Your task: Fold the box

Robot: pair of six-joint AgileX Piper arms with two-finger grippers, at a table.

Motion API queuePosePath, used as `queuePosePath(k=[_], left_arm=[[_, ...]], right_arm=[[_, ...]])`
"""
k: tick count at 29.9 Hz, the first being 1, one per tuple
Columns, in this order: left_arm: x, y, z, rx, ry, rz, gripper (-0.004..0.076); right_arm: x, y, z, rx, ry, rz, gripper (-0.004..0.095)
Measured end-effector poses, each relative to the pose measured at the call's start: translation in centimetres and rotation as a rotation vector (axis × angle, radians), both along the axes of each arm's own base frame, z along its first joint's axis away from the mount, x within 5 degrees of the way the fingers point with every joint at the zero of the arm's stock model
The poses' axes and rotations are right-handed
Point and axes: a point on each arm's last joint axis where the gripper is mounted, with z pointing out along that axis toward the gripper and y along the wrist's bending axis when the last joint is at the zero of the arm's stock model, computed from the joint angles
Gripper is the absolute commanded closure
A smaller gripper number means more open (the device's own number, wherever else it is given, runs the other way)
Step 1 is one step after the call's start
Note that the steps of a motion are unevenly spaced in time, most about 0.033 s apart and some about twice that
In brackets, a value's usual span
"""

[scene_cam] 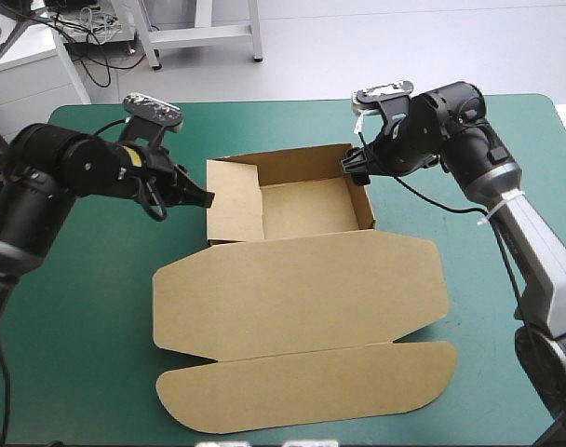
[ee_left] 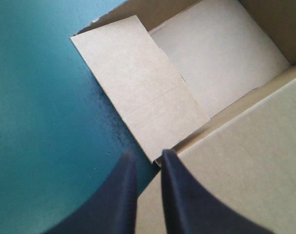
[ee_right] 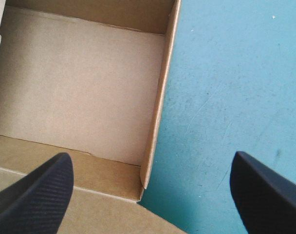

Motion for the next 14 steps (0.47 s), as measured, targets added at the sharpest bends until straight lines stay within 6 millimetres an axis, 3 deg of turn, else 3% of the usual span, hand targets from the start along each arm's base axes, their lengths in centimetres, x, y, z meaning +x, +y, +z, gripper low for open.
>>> queuePosePath(k=[5,9,14], left_arm=[[-4.1,1.8,1.0,0.0,-0.043,-0.014,0.0734],[-6.4,3.0,-0.5,0.042,-0.015,-0.006,0.0734],[-8.5,4.4,-3.8,0.105,0.026,0.007,0.0734]], right_arm=[[-0.2,-0.1,0.3,0.002,-0.009,0.003,0.0099],[-0.2,-0.1,0.3,-0.001,-0.01,0.007,0.0099],[-0.1,-0.1,0.3,-0.007,-0.016,0.008,0.0099]])
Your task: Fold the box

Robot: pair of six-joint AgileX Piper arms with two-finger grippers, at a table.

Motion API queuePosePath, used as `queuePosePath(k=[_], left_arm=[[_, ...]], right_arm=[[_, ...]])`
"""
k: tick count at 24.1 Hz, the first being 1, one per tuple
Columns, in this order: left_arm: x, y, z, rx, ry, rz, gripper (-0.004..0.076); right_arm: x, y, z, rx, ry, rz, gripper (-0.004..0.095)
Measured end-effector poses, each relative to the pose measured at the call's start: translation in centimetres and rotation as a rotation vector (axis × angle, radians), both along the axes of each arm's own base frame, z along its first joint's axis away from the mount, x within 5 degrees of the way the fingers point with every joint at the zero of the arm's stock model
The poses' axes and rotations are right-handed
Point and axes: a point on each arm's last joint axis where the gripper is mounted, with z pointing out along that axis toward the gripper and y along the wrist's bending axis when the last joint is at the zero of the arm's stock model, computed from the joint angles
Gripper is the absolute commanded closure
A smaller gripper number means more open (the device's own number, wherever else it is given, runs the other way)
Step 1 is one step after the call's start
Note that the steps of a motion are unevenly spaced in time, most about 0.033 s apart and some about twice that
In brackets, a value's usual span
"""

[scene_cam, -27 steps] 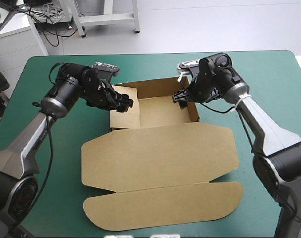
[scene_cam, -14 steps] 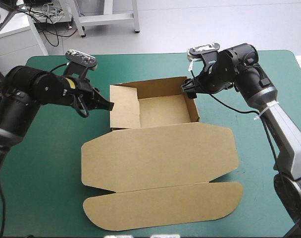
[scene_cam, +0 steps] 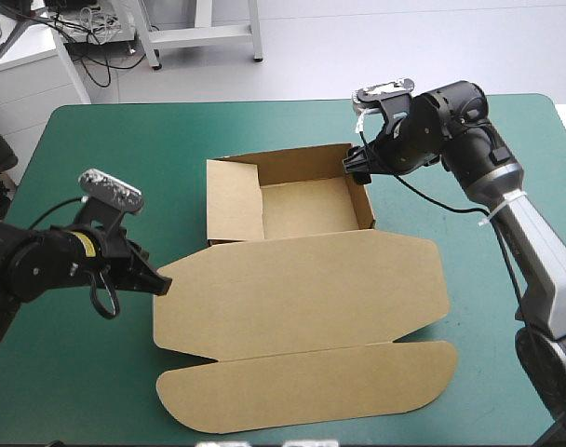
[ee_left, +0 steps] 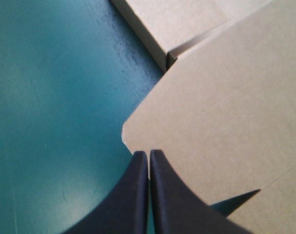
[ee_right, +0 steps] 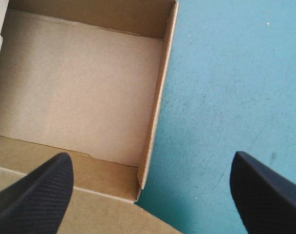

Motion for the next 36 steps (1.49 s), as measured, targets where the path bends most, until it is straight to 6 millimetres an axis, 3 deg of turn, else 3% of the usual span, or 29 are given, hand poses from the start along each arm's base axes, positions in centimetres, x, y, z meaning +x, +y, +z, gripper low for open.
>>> queuePosePath(k=[6,12,16,19,21,25,32,36], left_arm=[[-2.1,0.8,-5.0,0.006,0.069,0.01,0.0734],[-4.7,1.8,-8.2,-0.011,0.066,0.023,0.0734],[-6.5,2.5,-9.4,-0.028,0.06,0.032,0.0734],[-7.3,2.9,-9.2,-0.045,0.028,0.036,0.0734],[-7.7,3.1,-8.9,-0.05,0.005,0.036,0.0734],[-8.0,3.4,-8.8,-0.035,-0.015,0.039,0.0734],[-8.0,3.4,-8.9,-0.034,-0.012,0.039,0.0734],[-8.1,3.5,-8.9,-0.031,-0.004,0.039,0.0734]], right_arm=[[1.2,0.5,-1.7,-0.025,0.035,0.013,0.0099],[4.3,1.8,-6.0,-0.046,0.082,0.014,0.0121],[6.7,2.9,-9.9,-0.06,0.114,0.015,0.0218],[7.6,3.2,-12.1,-0.072,0.143,0.015,0.0364],[7.9,3.4,-12.5,-0.071,0.141,0.014,0.0523],[8.2,3.5,-12.5,-0.059,0.109,0.012,0.0932],[8.7,3.0,-12.4,-0.032,0.092,-0.015,0.0928],[9.7,0.1,-12.0,-0.029,0.094,-0.084,0.0928]])
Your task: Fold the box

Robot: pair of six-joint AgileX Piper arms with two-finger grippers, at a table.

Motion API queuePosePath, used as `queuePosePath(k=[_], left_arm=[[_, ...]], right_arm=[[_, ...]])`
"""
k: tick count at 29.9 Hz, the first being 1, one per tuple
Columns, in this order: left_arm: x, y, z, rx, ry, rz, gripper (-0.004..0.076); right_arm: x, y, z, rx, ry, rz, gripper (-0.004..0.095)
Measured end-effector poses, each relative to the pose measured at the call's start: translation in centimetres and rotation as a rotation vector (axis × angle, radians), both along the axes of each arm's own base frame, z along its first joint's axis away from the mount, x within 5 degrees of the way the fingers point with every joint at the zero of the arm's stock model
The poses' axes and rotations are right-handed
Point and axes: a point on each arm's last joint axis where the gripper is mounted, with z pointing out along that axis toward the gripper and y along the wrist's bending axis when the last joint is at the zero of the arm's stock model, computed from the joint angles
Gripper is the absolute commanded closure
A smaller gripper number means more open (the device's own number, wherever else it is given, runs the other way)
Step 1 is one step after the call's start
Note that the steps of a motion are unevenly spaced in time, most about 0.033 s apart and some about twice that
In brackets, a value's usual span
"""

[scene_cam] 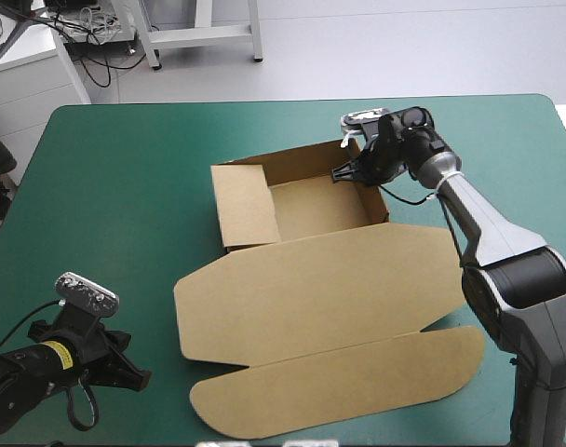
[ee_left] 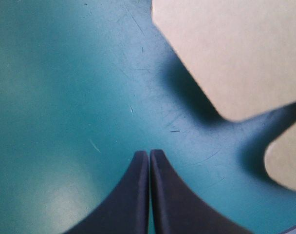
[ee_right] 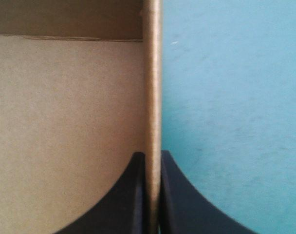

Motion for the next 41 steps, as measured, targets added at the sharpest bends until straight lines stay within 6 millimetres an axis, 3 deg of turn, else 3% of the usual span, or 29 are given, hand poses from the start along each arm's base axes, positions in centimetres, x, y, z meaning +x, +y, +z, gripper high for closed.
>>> queuePosePath(k=[4,10,16,22,26,28,30,34,36,39,41], left_arm=[[0.0,0.0,0.0,-0.002,0.004,0.006,0.0734],[0.0,0.0,0.0,-0.019,0.011,0.023,0.0734],[0.0,-0.1,0.0,-0.025,0.012,0.026,0.0734],[0.1,-0.1,0.1,-0.03,0.0,0.027,0.0734],[0.1,-0.1,0.1,-0.031,-0.009,0.027,0.0734],[0.1,-0.1,0.1,-0.032,-0.01,0.027,0.0734],[0.2,-0.1,0.1,-0.033,-0.013,0.027,0.0734],[0.2,-0.1,0.1,-0.032,-0.013,0.026,0.0734],[0.1,-0.1,0.1,-0.034,-0.012,0.024,0.0734],[0.1,-0.1,0.1,-0.035,-0.012,0.024,0.0734],[0.1,-0.1,0.1,-0.036,-0.011,0.023,0.0734]], right_arm=[[1.6,-4.8,1.2,0.003,-0.036,-0.109,0.0928],[2.6,-13.8,2.2,-0.015,-0.053,-0.312,0.0928],[1.9,-21.3,2.1,-0.012,-0.028,-0.501,0.0928],[0.1,-27.3,1.8,-0.012,0.041,-0.651,0.0926],[-1.3,-29.9,1.4,-0.027,0.106,-0.685,0.0908],[-1.8,-31.1,1.3,-0.029,0.127,-0.705,0.0835],[-2.3,-32.1,1.2,-0.026,0.135,-0.723,0.0684],[-2.6,-32.9,1.1,-0.02,0.143,-0.742,0.0267],[-2.6,-32.8,1.2,-0.012,0.14,-0.745,0.0158],[-2.6,-32.8,1.2,0.004,0.138,-0.755,0.0188],[-2.5,-32.8,1.3,0.006,0.134,-0.758,0.0309]])
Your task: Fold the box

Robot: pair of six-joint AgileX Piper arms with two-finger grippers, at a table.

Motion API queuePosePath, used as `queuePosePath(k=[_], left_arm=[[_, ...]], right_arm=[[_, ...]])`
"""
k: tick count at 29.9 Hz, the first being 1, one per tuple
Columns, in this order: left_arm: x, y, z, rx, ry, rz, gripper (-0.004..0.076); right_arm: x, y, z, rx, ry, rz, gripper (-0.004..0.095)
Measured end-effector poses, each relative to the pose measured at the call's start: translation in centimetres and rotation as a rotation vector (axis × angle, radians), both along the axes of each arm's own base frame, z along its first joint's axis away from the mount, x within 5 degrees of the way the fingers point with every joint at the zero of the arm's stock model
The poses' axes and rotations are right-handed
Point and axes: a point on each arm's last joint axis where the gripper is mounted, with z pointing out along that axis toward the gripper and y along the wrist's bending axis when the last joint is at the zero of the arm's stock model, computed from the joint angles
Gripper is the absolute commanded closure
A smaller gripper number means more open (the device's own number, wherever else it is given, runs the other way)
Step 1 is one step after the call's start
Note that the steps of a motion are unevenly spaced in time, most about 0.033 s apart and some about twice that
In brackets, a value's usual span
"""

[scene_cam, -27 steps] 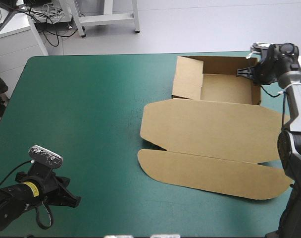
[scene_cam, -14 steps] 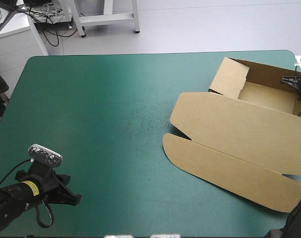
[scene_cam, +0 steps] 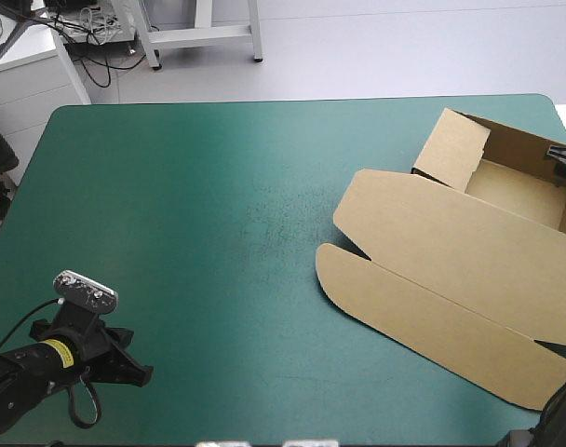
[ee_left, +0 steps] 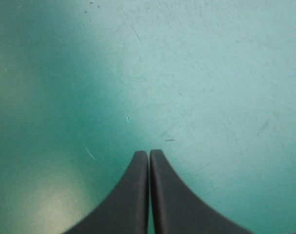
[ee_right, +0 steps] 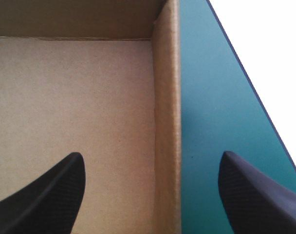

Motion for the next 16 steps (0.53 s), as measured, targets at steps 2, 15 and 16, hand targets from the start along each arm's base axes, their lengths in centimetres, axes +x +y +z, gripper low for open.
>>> queuePosePath(k=[2,15,16], left_arm=[[0.0,0.0,0.0,-0.001,0.0,0.0,0.0734],[0.0,0.0,0.0,-0.002,0.001,0.0,0.0734],[0.0,0.0,0.0,-0.002,0.001,0.0,0.0734]], right_arm=[[0.1,0.0,0.3,-0.002,-0.01,-0.005,0.0503],[-0.8,1.1,5.3,0.004,-0.161,0.033,0.0925],[-0.9,1.3,5.7,0.002,-0.169,0.036,0.0925]])
